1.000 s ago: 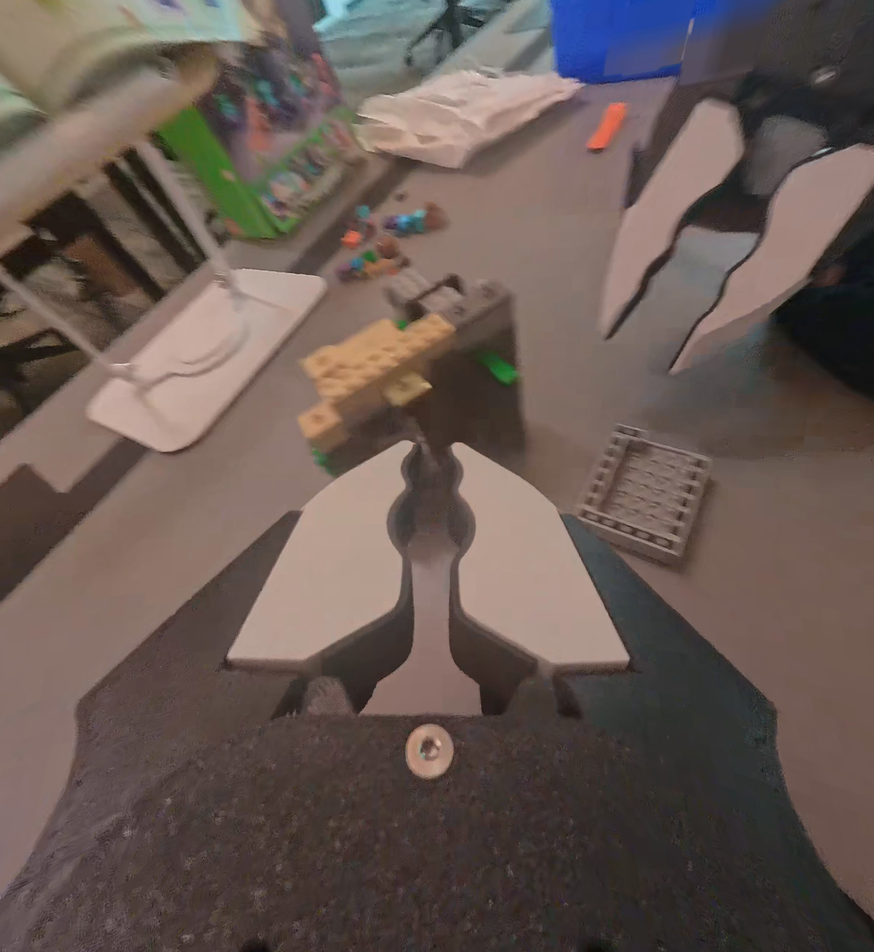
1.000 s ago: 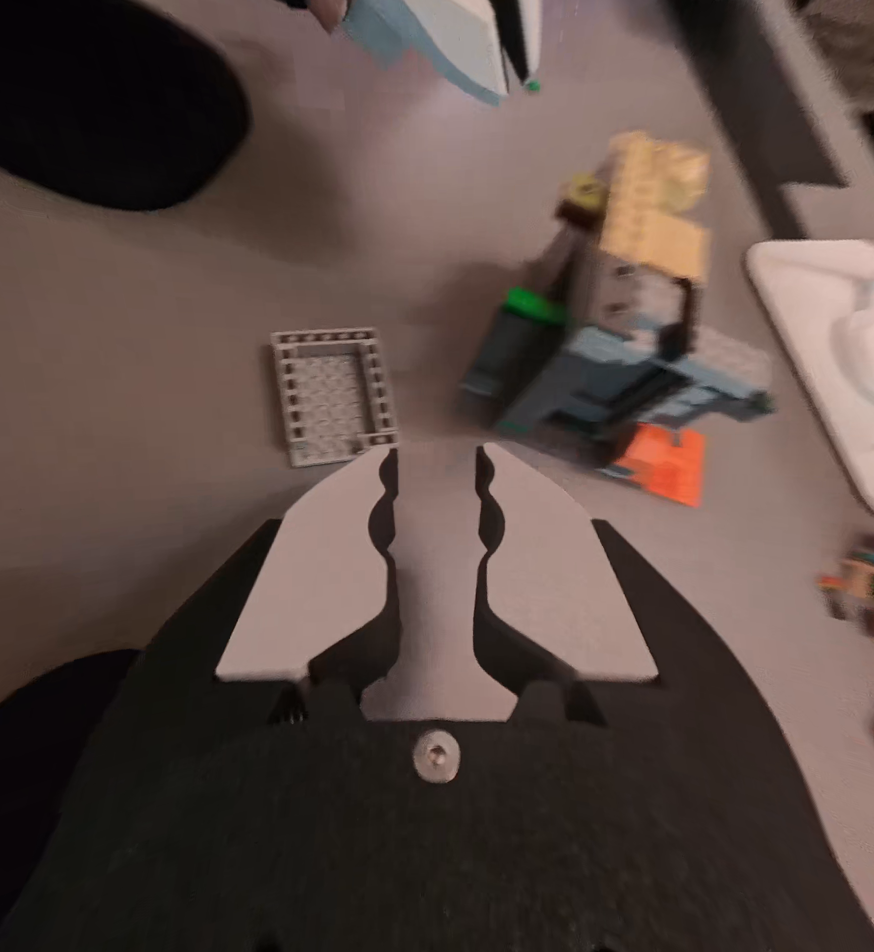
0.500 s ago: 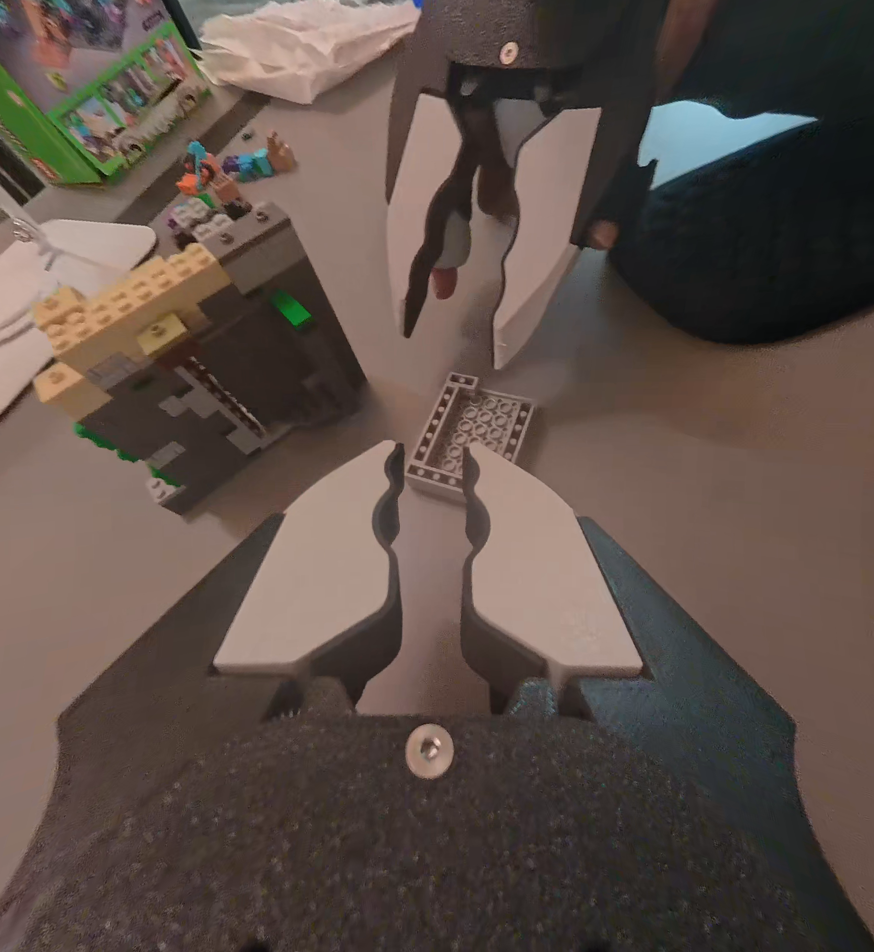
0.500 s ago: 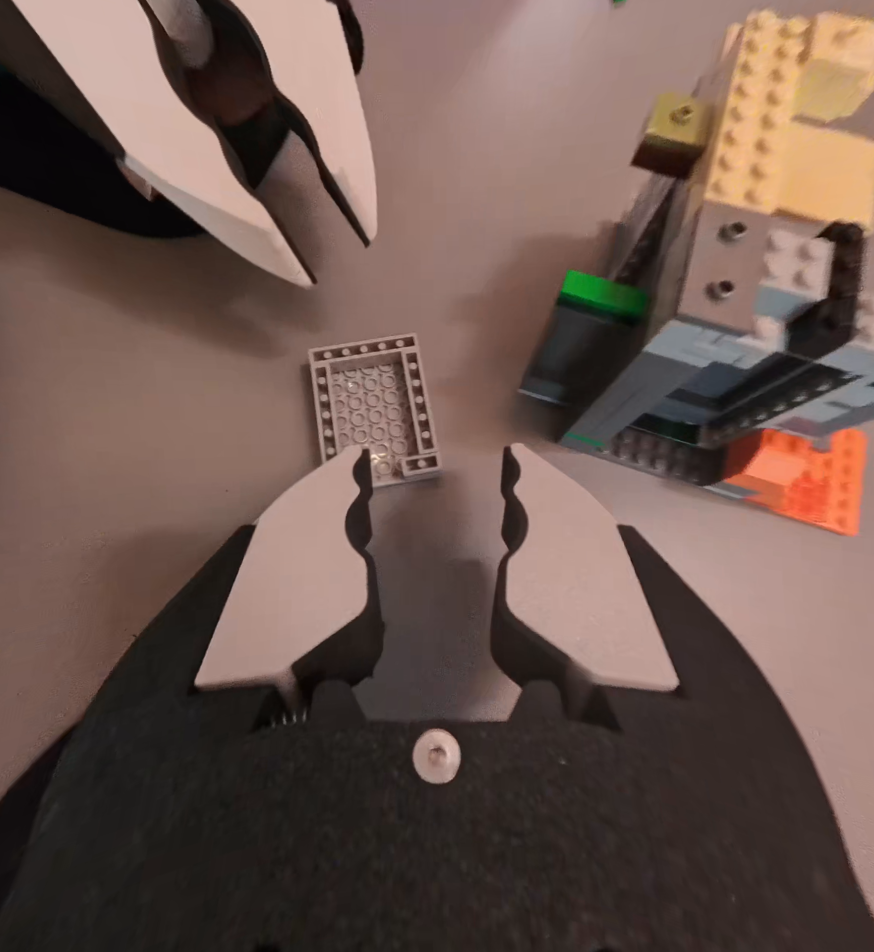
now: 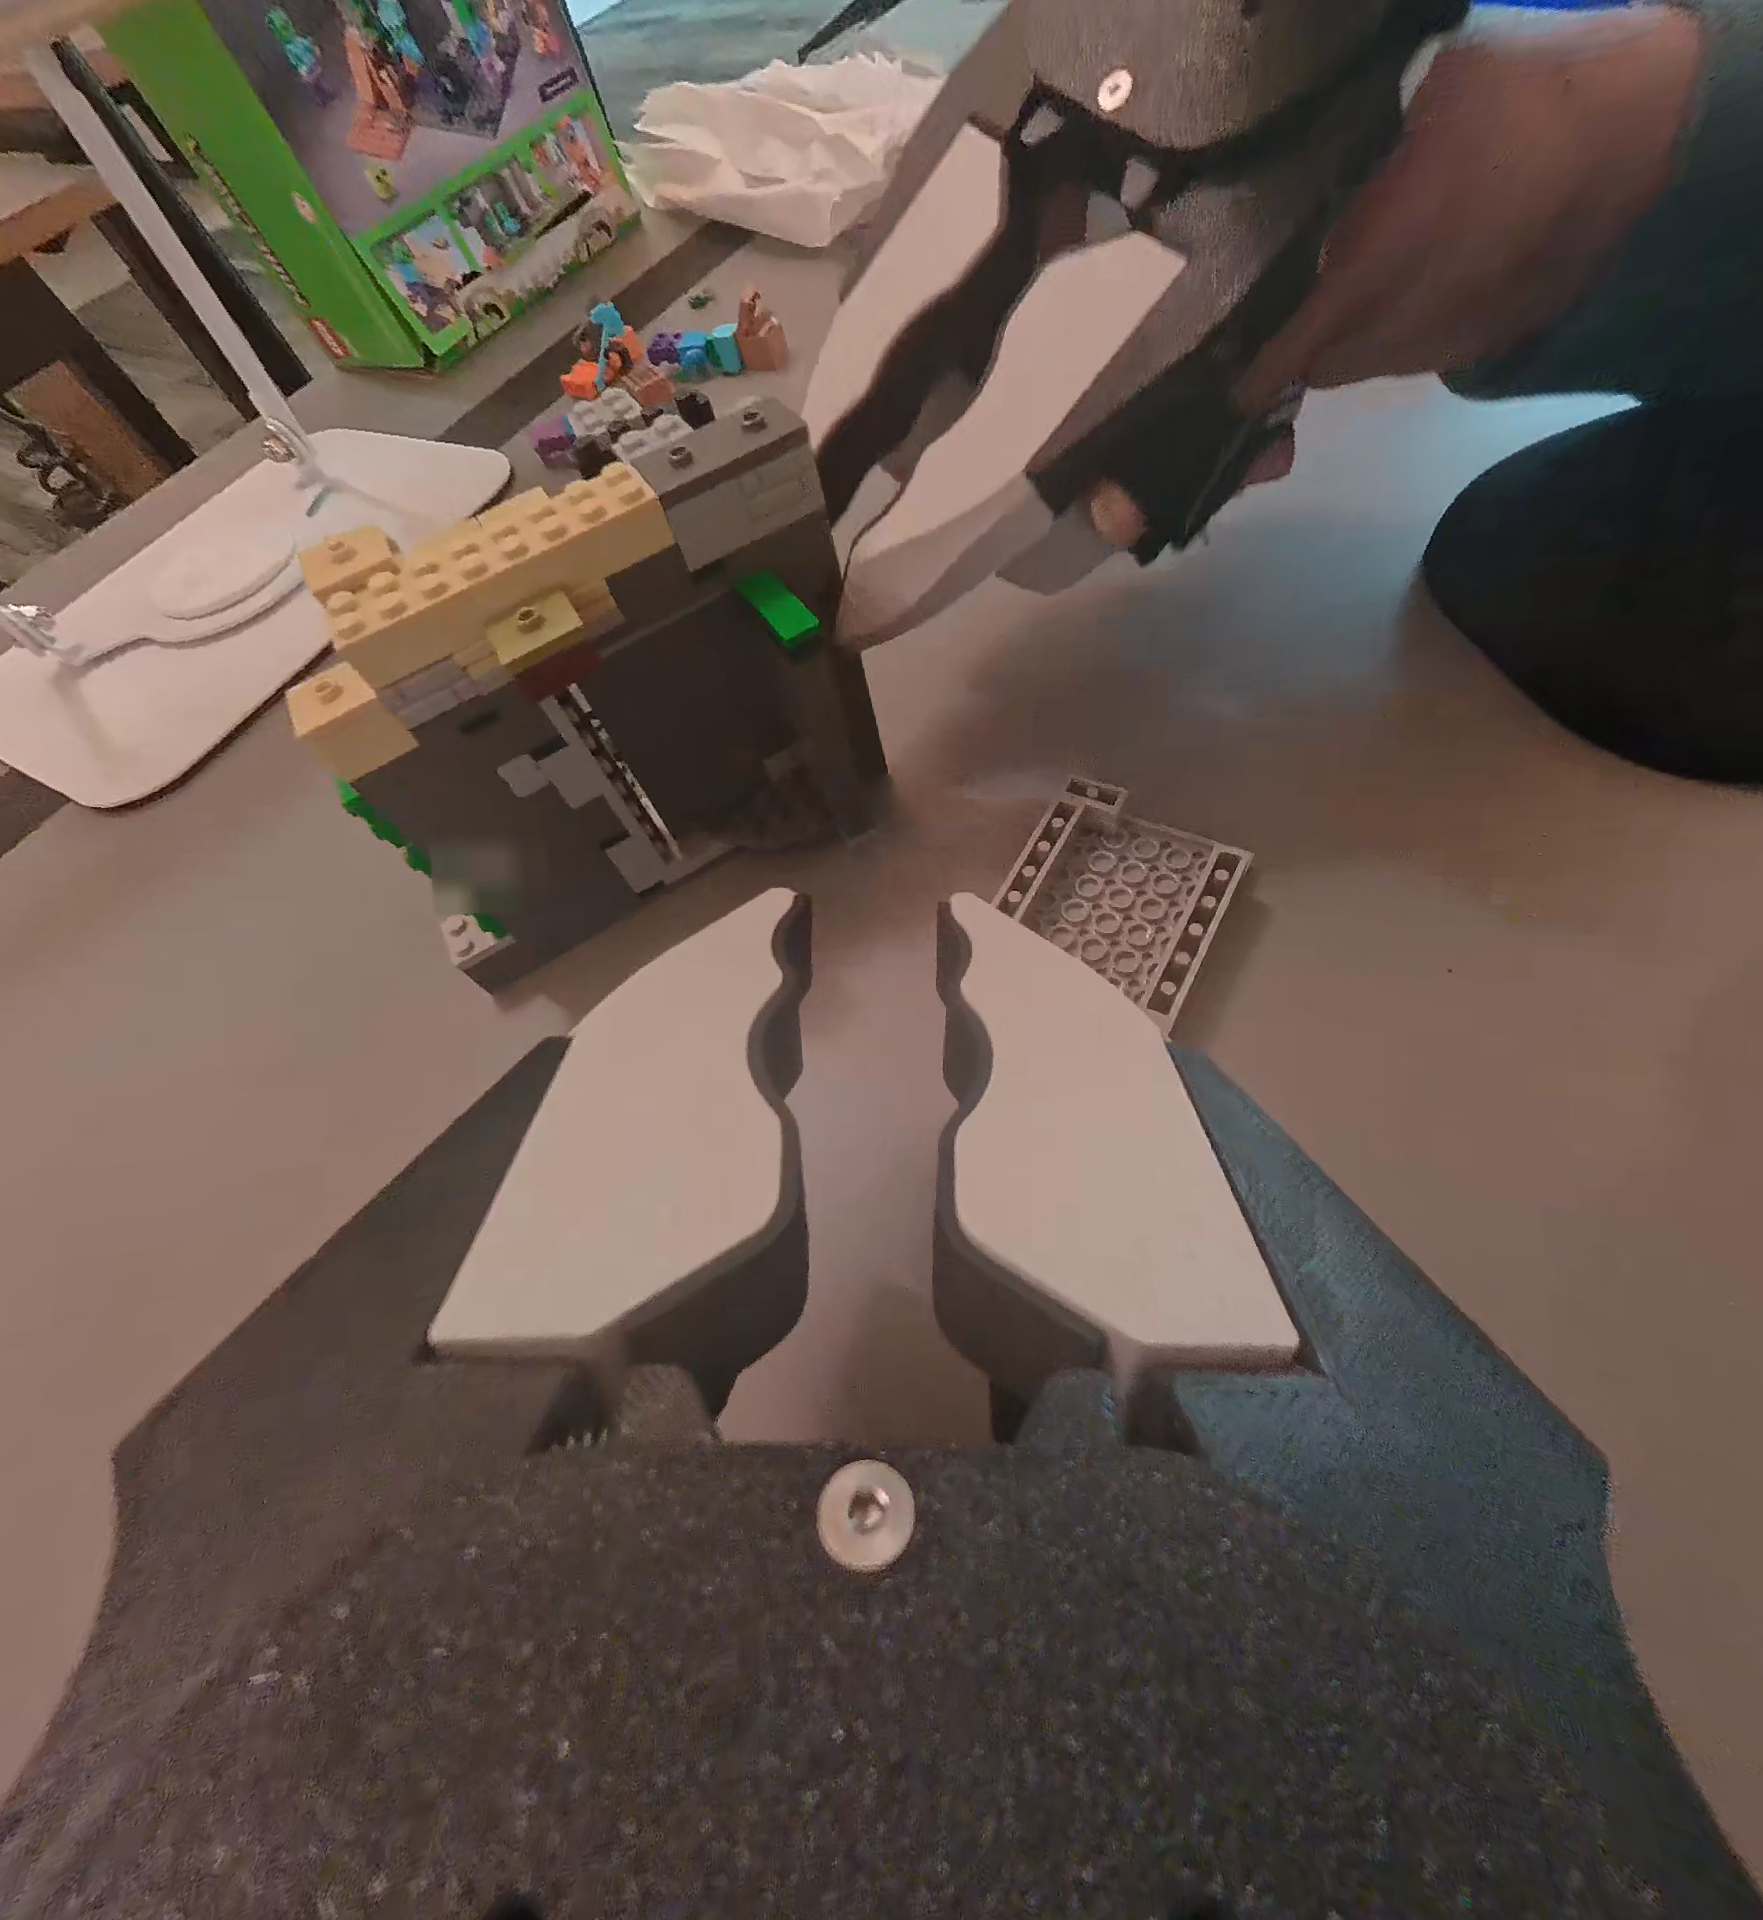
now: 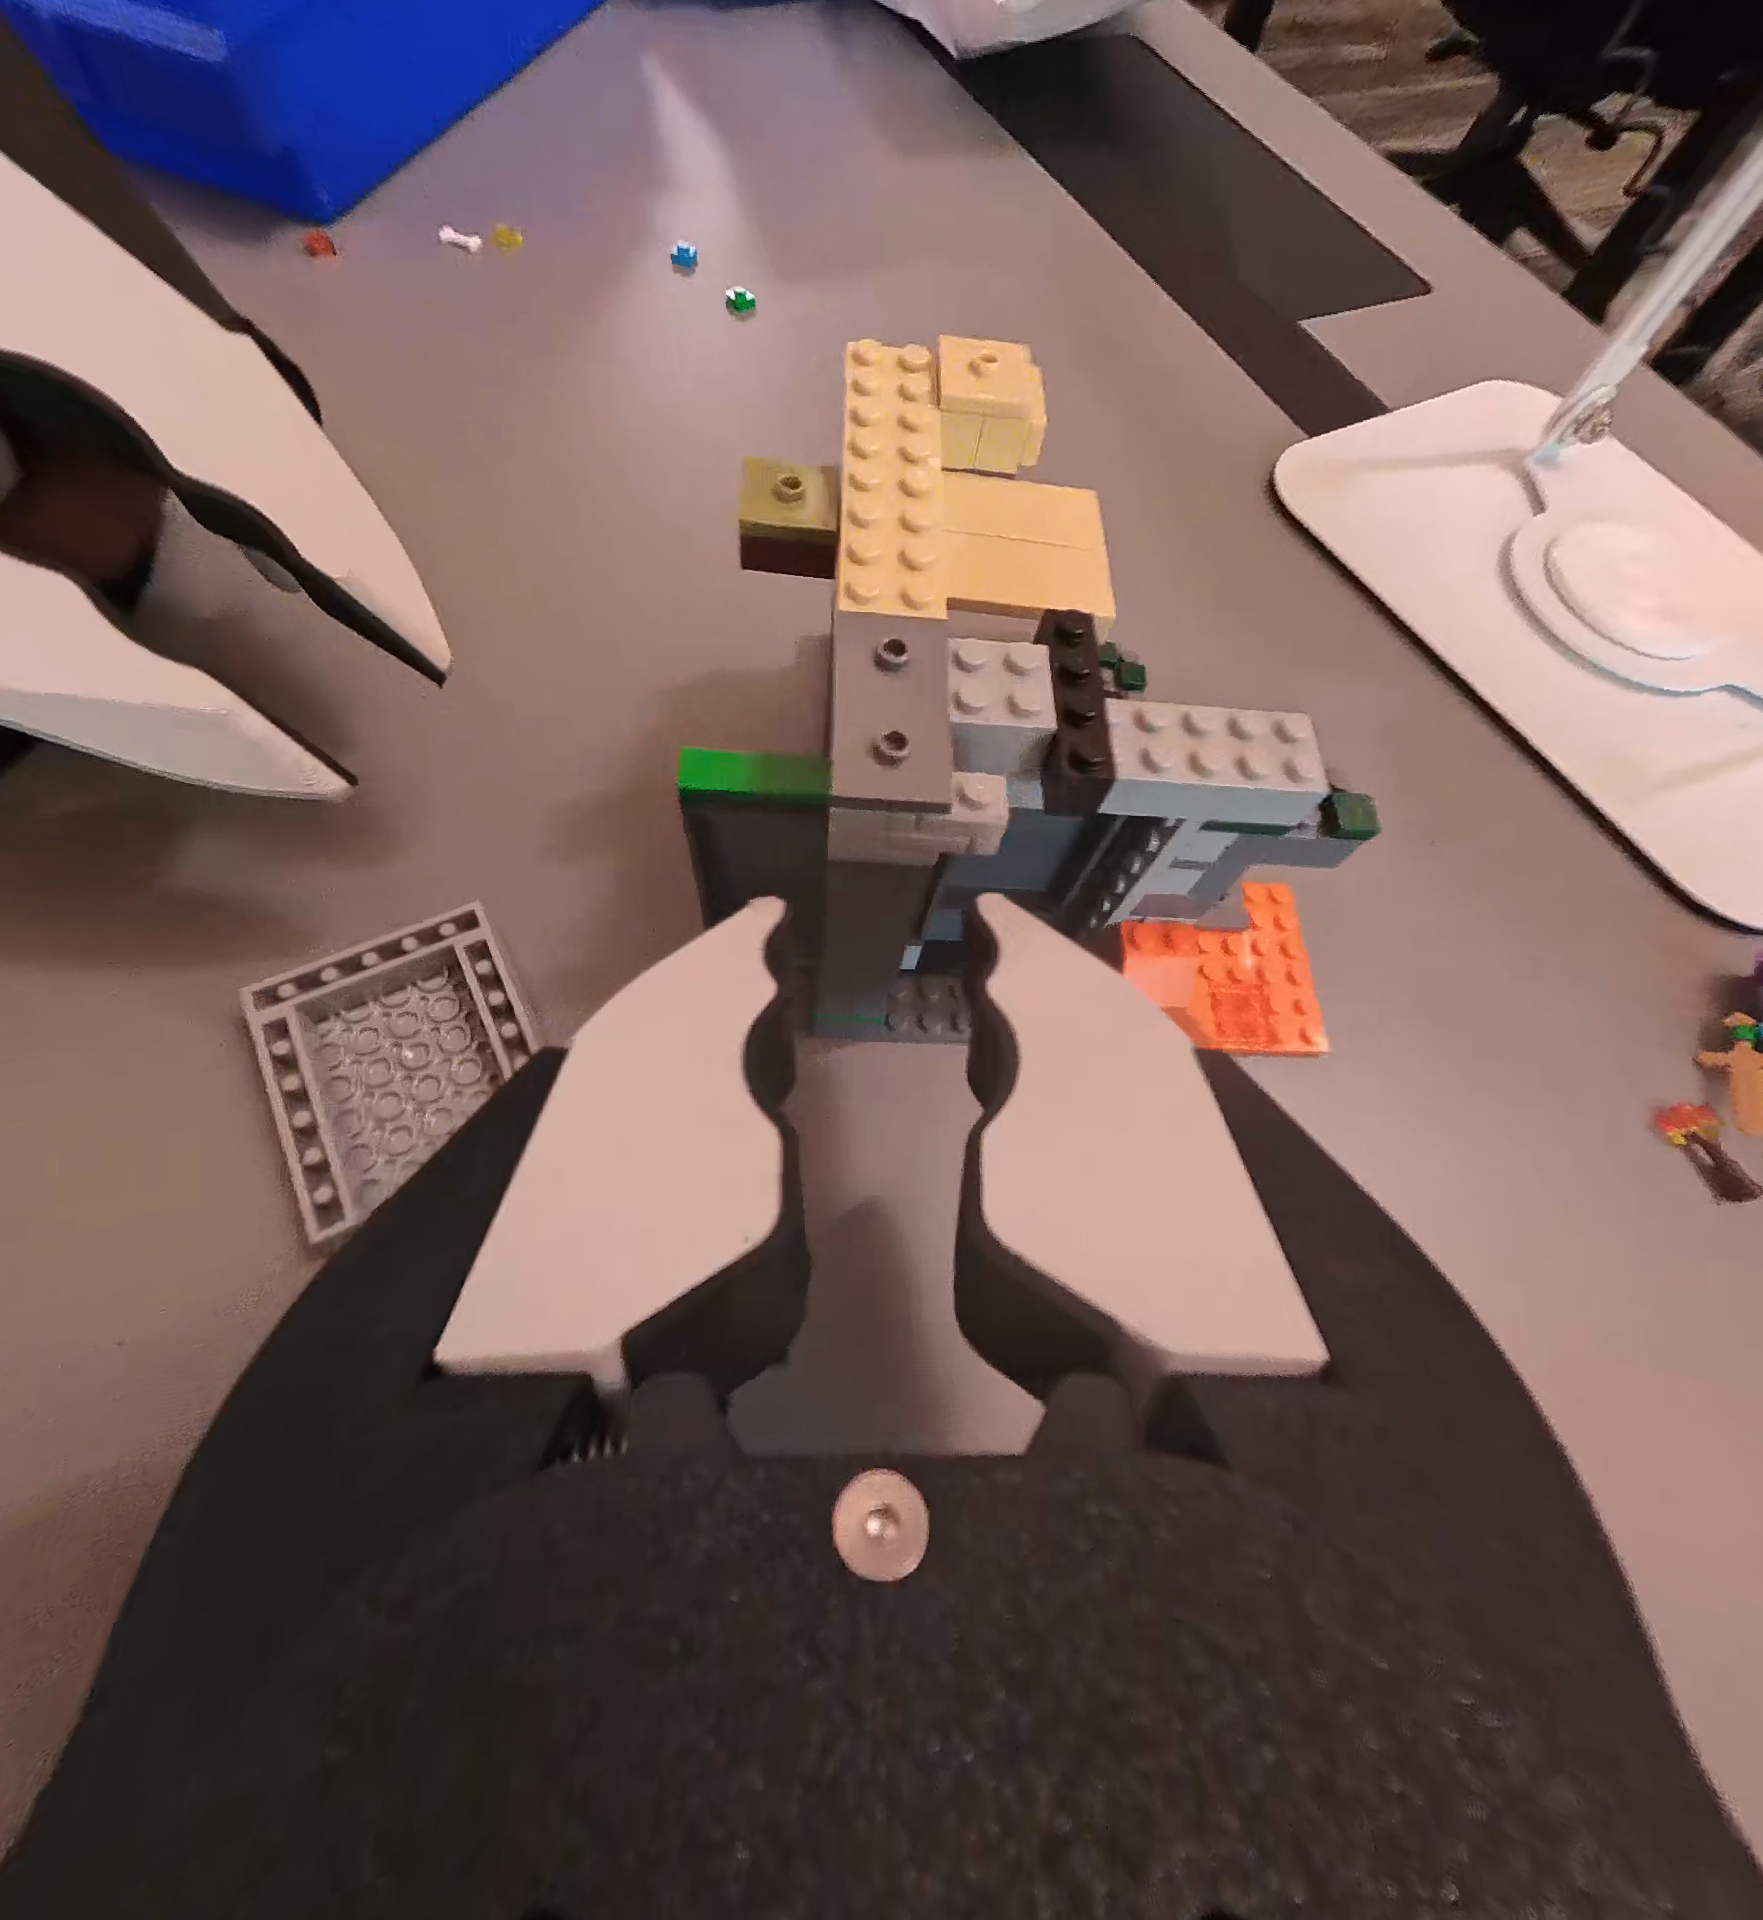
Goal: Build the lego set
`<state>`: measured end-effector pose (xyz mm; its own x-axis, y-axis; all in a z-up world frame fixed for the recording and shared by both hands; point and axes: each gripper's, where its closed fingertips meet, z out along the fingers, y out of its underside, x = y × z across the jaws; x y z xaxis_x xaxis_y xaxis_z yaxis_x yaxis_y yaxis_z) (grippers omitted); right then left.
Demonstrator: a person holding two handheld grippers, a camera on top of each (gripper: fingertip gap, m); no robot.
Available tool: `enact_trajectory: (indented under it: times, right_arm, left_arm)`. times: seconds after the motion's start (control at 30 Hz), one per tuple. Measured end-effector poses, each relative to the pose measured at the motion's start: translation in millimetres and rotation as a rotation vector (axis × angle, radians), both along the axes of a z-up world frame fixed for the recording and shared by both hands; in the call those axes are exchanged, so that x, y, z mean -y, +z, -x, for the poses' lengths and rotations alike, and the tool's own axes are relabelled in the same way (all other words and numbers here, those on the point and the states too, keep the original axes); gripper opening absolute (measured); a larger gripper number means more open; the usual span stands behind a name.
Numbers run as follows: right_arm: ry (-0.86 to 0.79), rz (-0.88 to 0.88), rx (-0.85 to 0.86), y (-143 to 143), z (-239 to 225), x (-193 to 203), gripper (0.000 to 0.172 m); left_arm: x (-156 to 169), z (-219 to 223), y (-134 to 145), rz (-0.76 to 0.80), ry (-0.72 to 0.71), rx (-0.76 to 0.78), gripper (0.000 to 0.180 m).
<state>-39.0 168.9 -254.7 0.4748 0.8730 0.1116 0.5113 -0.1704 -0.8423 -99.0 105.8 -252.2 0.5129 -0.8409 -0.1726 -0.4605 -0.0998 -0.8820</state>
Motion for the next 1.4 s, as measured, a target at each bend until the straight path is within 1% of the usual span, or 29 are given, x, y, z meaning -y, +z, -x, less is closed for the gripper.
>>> enact_trajectory:
  times: [0.03,0.07,0.13,0.3,0.43,0.5,0.7,0.77,0.8,0.83,0.9,0.93,0.97,1.0,1.07,1.13,1.2,1.3,1.4]
  right_arm:
    - [-0.018,-0.014,0.004,-1,2,-1,0.020]
    - [-0.032,-0.026,0.010,-2,4,-1,0.019]
    - [-0.075,-0.044,0.019,-2,5,-2,0.019]
    - [-0.217,-0.006,0.036,-3,4,-2,0.019]
    - [-0.339,-0.011,0.006,-3,7,-1,0.018]
    - [-0.359,-0.009,-0.008,-2,10,1,0.018]
    - [-0.334,-0.023,-0.018,-2,11,2,0.018]
    - [-0.296,-0.027,-0.008,0,11,6,0.027]
    - [-0.248,-0.022,-0.002,3,11,10,0.034]
    - [-0.180,-0.019,-0.001,8,10,16,0.037]
    - [0.039,-0.044,-0.030,22,8,36,0.036]
    - [0.155,-0.052,-0.032,24,4,49,0.037]
    - [0.232,-0.055,-0.026,23,-3,59,0.041]
    - [0.268,-0.051,-0.013,20,-8,64,0.044]
    - [0.327,0.002,0.023,4,-11,75,0.052]
    - [0.363,0.057,0.084,-16,-7,83,0.067]
    - [0.384,0.057,0.150,-31,0,88,0.072]
    - [0.419,0.068,0.166,-38,10,95,0.070]
    - [0.417,0.038,0.227,-47,12,92,0.058]
  left_arm:
    - [-1,1,1,-0.008,0.010,0.002,0.022]
    - [-1,1,1,-0.013,0.013,0.002,0.022]
    - [-2,2,0,-0.016,0.022,-0.006,0.021]
    - [-6,4,-2,-0.025,0.049,-0.019,0.022]
    - [-7,4,-5,-0.021,0.055,-0.031,0.021]
    - [-6,3,-5,-0.024,0.051,-0.037,0.021]
    - [-4,2,-5,-0.033,0.036,-0.044,0.021]
    - [-4,2,-4,-0.039,0.037,-0.037,0.022]
    - [-4,3,-3,-0.041,0.037,-0.030,0.022]
    - [-3,3,-1,-0.044,0.036,-0.020,0.022]
    - [-2,3,3,-0.052,0.032,0.007,0.021]
    - [-2,4,5,-0.056,0.031,0.020,0.019]
    - [-2,4,7,-0.059,0.029,0.030,0.018]
    - [-2,4,8,-0.060,0.029,0.038,0.018]
    - [-2,4,9,-0.060,0.026,0.043,0.018]
    - [-2,4,9,-0.064,0.027,0.045,0.018]
    - [-1,4,10,-0.074,0.023,0.046,0.019]
    - [1,2,11,-0.083,0.008,0.045,0.020]
    - [4,0,10,-0.083,-0.017,0.040,0.020]
